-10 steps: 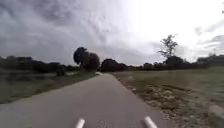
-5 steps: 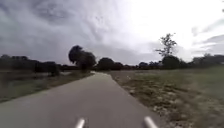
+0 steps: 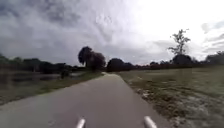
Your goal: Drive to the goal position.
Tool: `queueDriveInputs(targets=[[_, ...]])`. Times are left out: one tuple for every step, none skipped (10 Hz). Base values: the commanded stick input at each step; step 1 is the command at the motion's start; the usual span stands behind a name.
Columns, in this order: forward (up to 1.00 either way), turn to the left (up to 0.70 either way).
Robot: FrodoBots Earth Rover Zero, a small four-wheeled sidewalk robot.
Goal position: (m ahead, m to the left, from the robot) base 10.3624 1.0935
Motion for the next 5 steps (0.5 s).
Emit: queueDriveInputs(targets=[[0.69, 0.35], [0.69, 0.34], [0.69, 0.24], [0.69, 0.13], [0.69, 0.03]])
